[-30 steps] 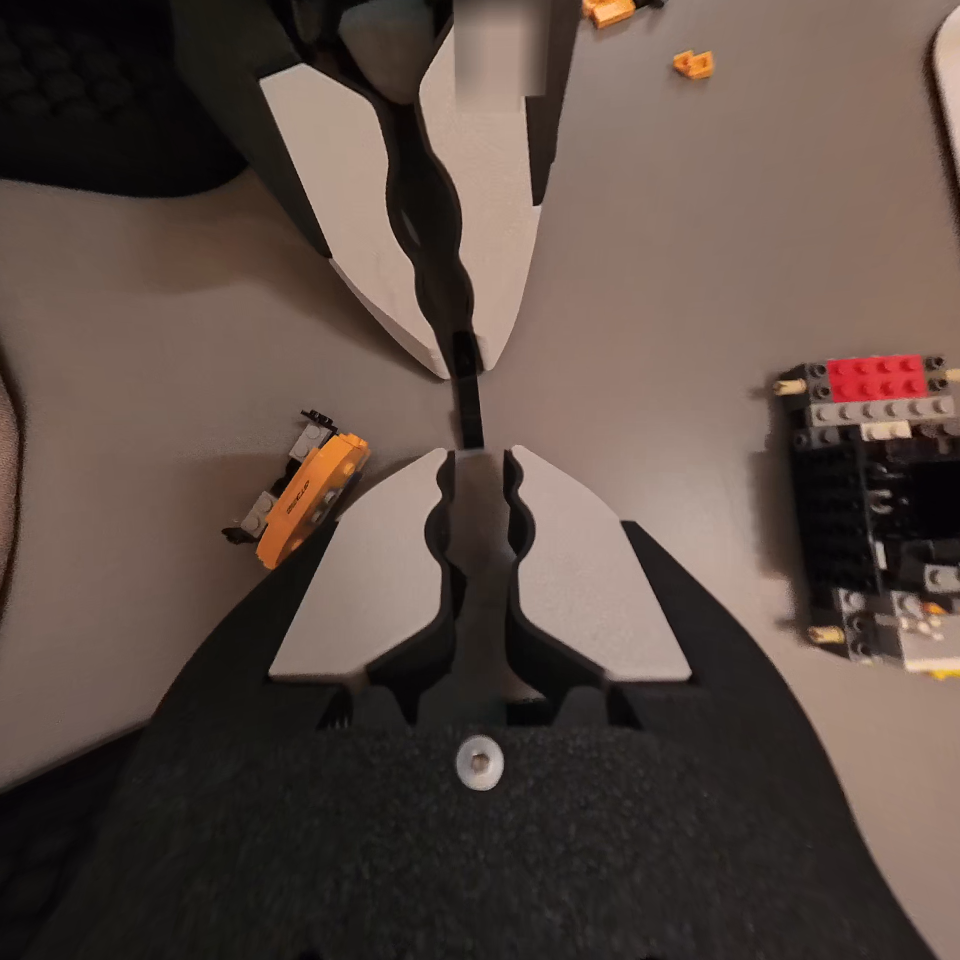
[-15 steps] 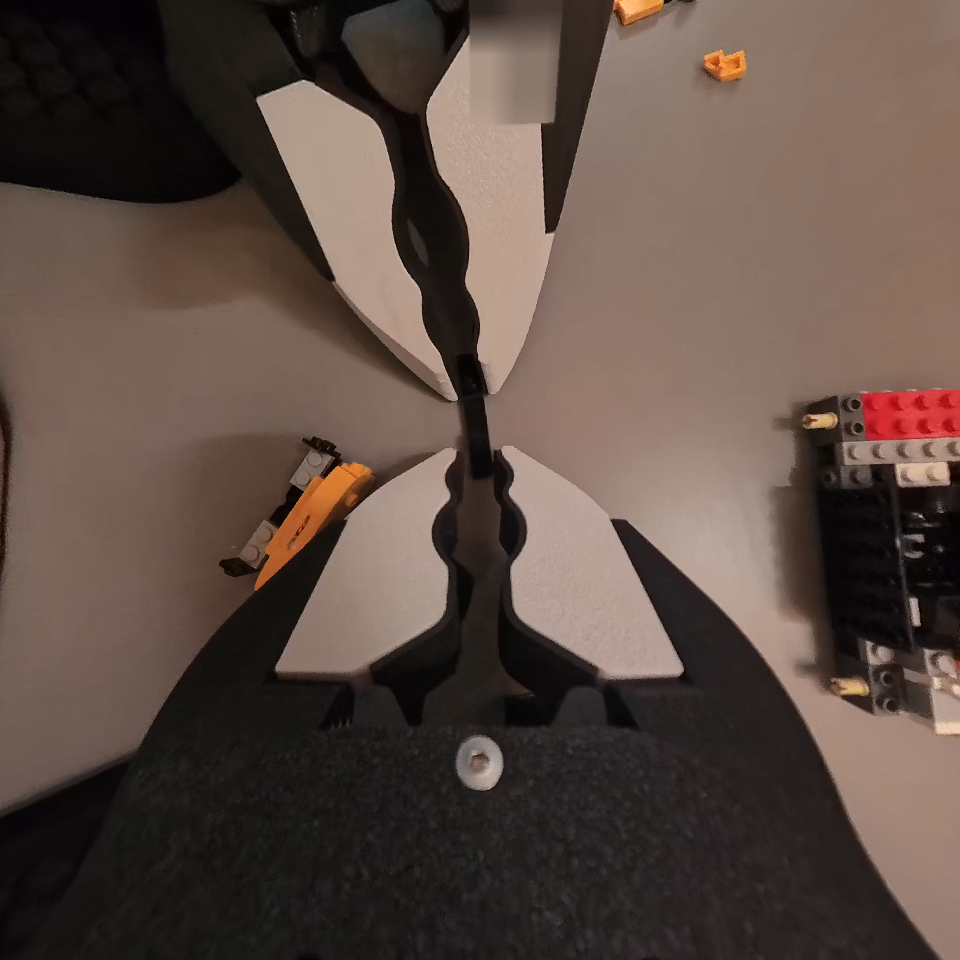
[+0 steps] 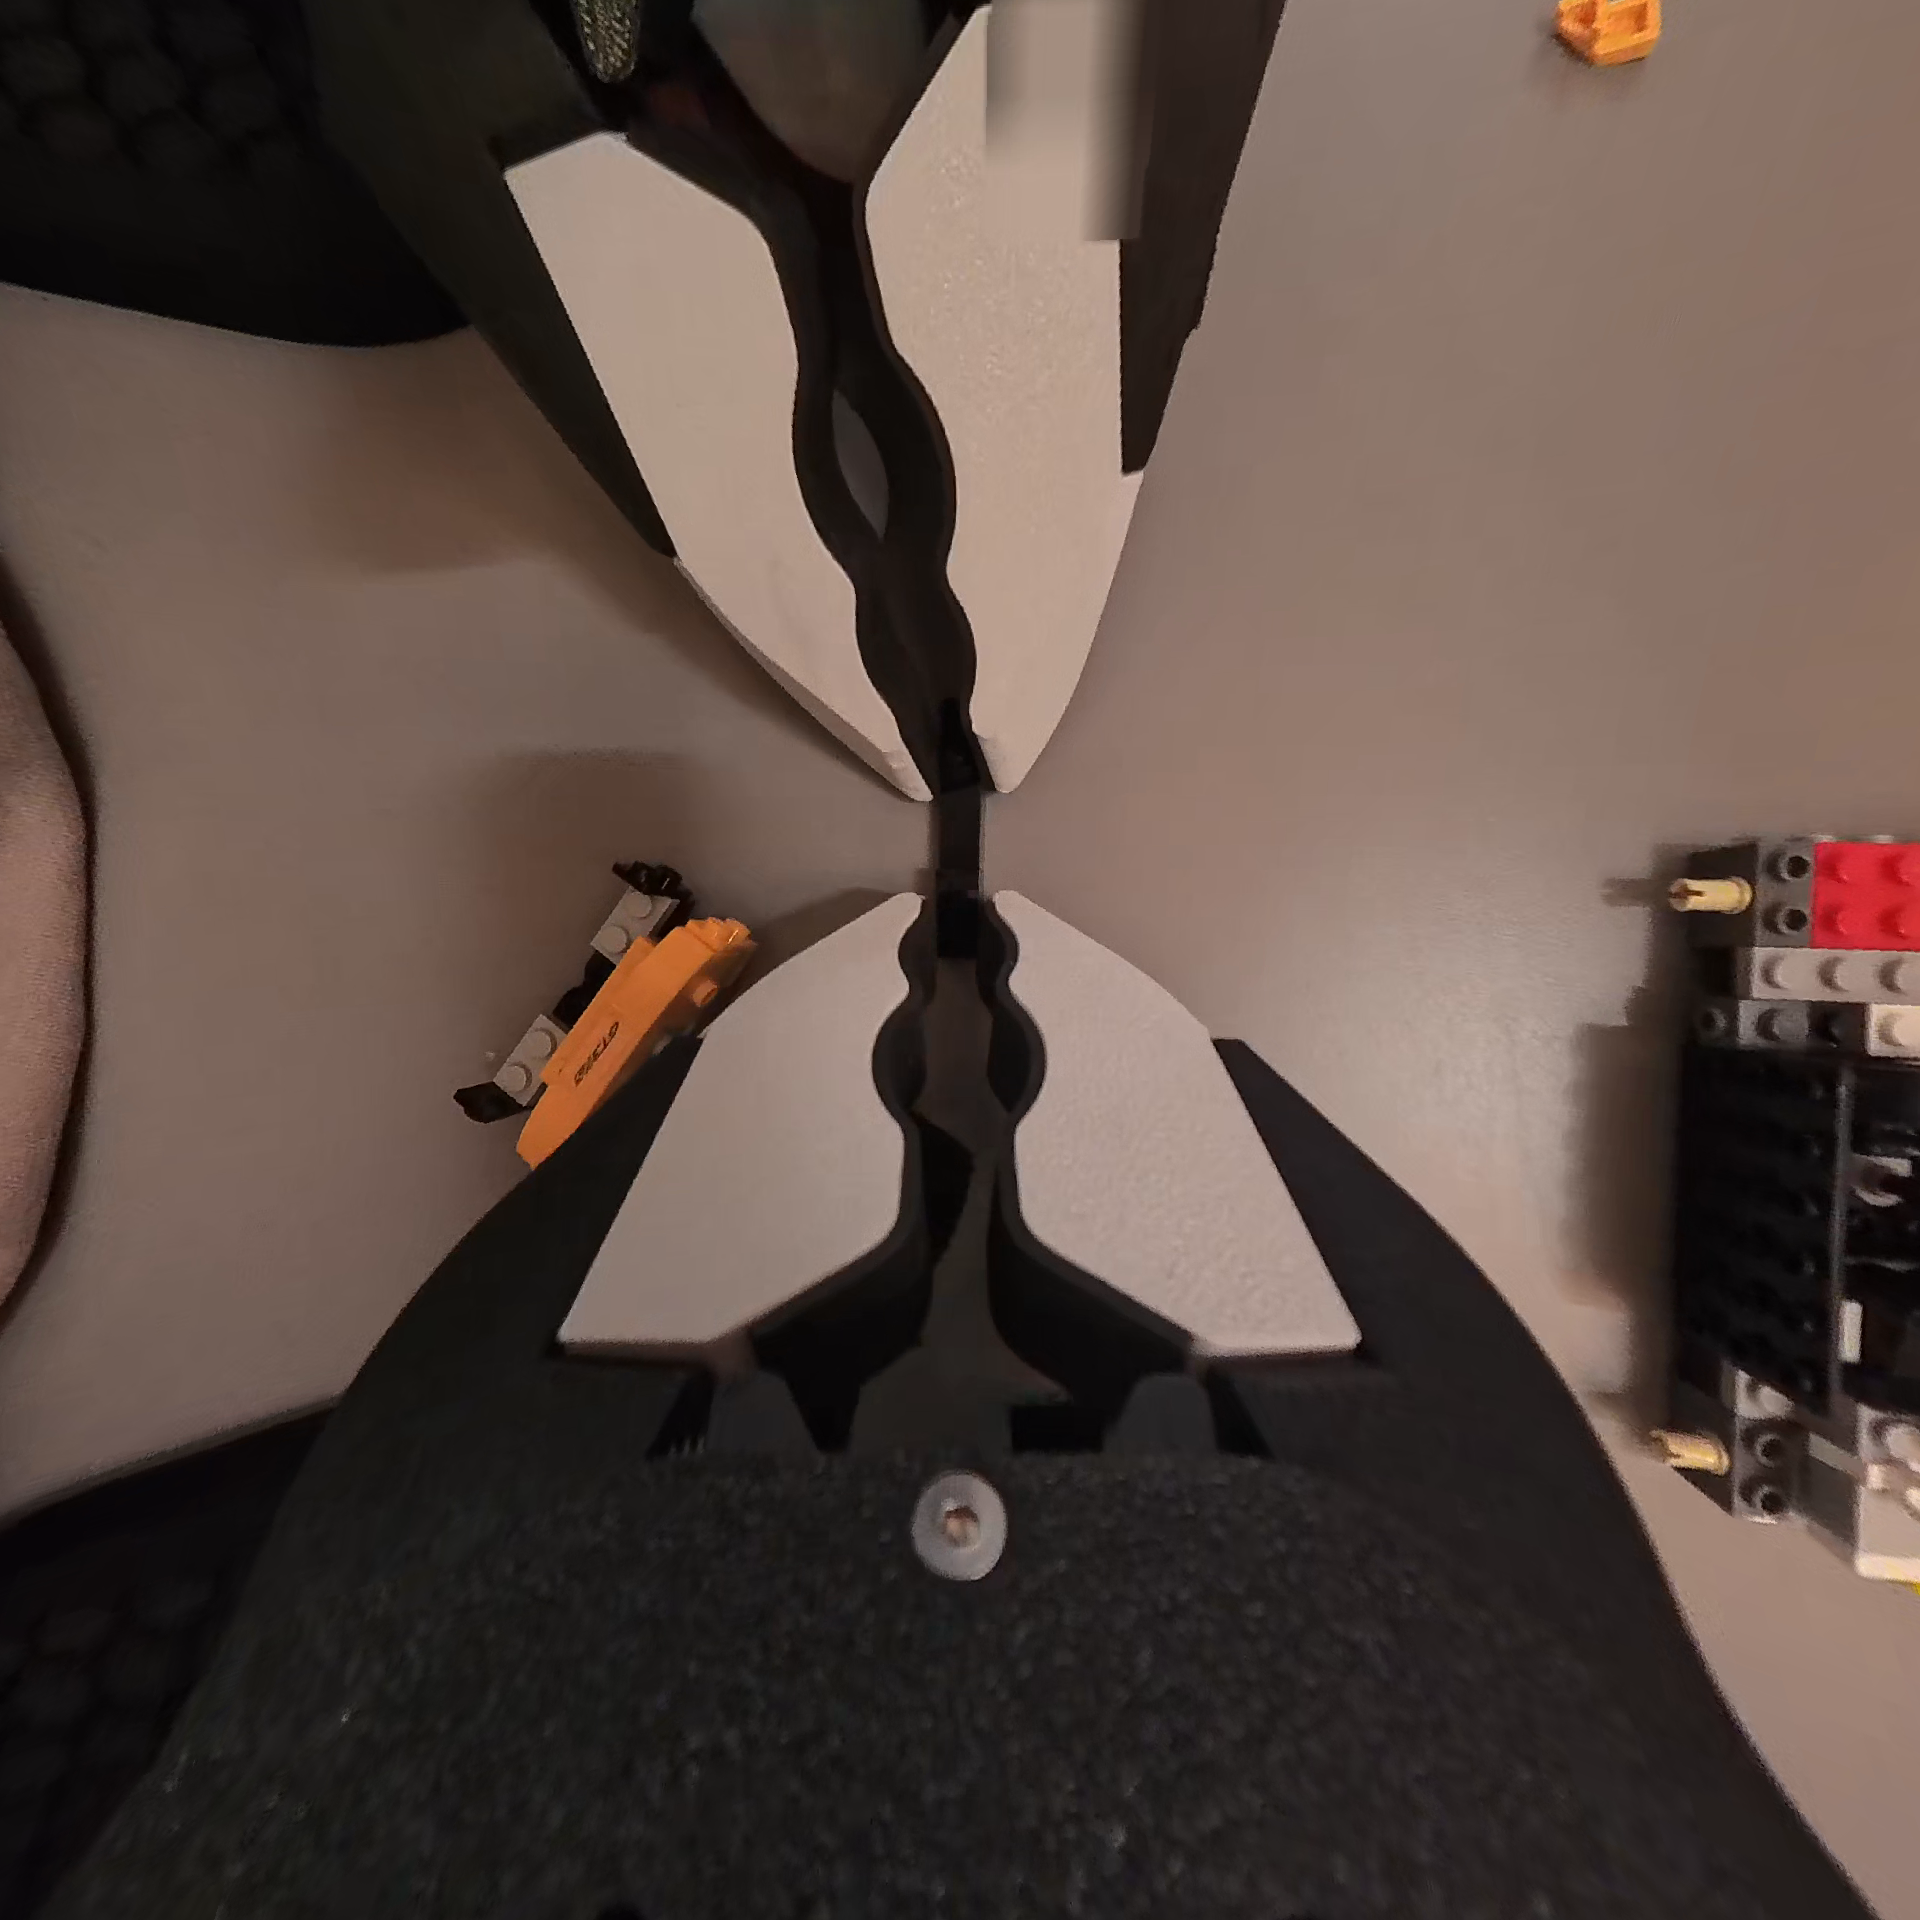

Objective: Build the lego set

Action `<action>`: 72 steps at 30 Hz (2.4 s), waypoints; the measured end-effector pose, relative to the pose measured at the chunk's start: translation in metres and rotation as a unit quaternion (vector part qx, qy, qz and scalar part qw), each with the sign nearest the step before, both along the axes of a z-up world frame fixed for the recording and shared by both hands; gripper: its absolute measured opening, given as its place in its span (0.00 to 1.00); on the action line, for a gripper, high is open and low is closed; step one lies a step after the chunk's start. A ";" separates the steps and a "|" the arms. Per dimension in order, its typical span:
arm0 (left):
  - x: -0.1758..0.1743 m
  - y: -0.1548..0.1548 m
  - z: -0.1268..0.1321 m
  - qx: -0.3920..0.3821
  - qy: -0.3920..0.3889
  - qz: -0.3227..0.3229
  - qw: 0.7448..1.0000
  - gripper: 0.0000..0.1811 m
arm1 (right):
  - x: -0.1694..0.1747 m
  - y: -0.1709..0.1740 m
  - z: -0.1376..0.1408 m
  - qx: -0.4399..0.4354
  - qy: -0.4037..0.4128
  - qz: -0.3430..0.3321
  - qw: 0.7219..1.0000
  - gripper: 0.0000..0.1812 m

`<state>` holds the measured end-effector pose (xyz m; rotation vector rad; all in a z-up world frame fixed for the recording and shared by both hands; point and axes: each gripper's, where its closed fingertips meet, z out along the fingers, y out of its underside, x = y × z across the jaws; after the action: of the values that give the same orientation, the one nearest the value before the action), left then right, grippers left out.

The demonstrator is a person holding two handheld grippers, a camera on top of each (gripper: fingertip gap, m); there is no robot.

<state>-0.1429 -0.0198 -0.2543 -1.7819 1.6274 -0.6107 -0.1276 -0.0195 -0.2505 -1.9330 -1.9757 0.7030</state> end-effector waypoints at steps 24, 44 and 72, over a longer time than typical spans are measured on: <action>0.000 0.000 0.000 0.017 0.009 -0.002 1.000 0.05 | -0.003 -0.001 0.000 0.015 -0.010 -0.033 0.999 0.04; 0.005 0.004 0.013 0.029 -0.029 0.010 0.999 0.08 | 0.109 0.093 0.032 0.132 0.011 -0.148 0.980 0.08; 0.007 0.013 0.028 0.033 -0.082 0.033 0.996 0.05 | 0.050 0.034 0.031 0.050 0.128 -0.075 0.988 0.04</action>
<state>-0.1363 -0.0072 -0.2268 -1.6845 1.4555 -0.6480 -0.0776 0.0145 -0.2198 -1.8097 -1.6621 0.7547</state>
